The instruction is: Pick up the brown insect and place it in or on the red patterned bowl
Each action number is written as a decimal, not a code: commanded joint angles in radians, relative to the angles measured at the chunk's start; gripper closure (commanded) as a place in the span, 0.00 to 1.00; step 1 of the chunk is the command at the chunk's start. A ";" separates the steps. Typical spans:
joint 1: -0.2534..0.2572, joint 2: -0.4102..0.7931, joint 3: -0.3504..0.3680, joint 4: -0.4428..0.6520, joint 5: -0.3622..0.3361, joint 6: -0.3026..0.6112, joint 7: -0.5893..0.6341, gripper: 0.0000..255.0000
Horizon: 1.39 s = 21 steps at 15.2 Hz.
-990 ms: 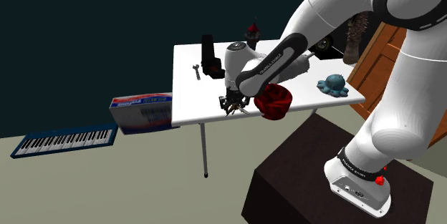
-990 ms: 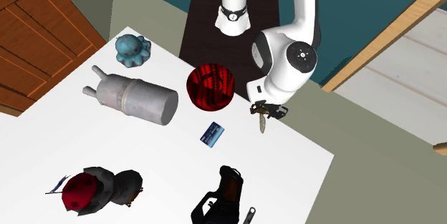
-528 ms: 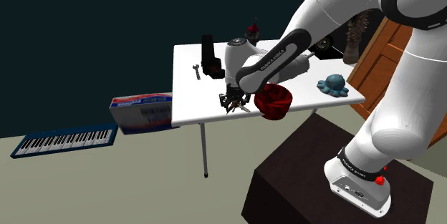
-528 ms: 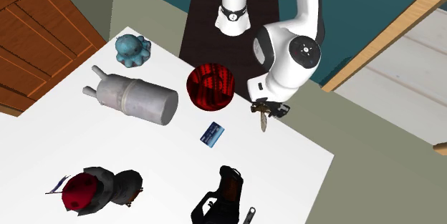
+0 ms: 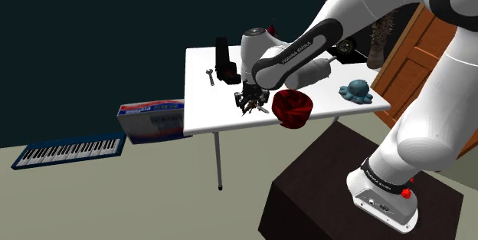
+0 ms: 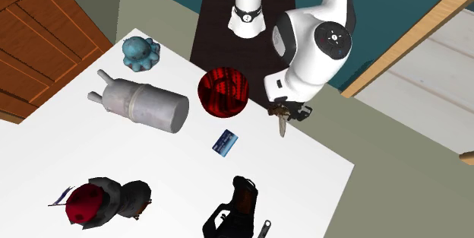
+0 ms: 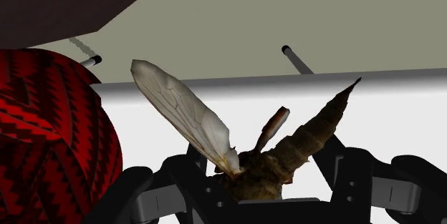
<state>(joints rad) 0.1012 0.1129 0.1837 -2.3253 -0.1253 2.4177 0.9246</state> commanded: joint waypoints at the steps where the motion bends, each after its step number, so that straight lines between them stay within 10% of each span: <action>1: -0.001 -0.021 0.002 0.006 0.009 -0.027 -0.008 1.00; 12: -0.002 -0.119 0.005 0.055 0.047 -0.170 -0.041 1.00; 21: -0.099 -0.282 -0.111 -0.154 0.055 -0.110 -0.258 1.00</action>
<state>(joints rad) 0.0129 -0.1560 0.0861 -2.4547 -0.0677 2.2947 0.6902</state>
